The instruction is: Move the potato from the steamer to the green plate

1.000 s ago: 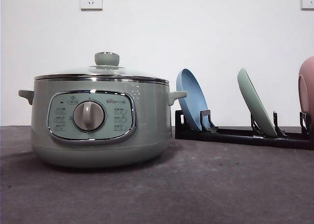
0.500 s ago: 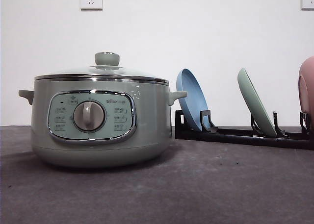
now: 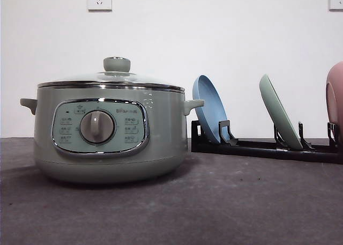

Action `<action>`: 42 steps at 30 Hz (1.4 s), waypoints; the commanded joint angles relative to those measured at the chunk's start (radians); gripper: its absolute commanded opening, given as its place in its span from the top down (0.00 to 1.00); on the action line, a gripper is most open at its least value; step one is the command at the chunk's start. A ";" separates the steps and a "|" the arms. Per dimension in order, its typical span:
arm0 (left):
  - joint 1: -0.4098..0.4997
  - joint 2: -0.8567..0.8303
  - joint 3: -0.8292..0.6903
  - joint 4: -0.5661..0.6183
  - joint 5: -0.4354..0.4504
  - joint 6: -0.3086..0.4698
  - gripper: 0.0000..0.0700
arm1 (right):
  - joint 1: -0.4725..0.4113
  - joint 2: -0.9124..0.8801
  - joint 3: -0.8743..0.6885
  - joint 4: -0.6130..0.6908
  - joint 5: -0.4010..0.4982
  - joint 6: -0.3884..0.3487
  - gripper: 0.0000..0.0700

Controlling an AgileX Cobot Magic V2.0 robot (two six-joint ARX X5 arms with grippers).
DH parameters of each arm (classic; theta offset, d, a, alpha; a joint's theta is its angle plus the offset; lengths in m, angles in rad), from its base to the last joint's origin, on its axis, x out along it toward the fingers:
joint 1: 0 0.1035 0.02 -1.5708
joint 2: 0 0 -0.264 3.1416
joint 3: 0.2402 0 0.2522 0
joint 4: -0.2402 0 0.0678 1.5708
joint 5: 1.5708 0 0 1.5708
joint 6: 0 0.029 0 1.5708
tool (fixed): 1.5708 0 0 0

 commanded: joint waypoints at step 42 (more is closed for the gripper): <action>-0.005 0.007 0.024 -0.060 0.008 0.029 0.00 | -0.120 1.196 0.840 0.095 0.242 0.223 0.06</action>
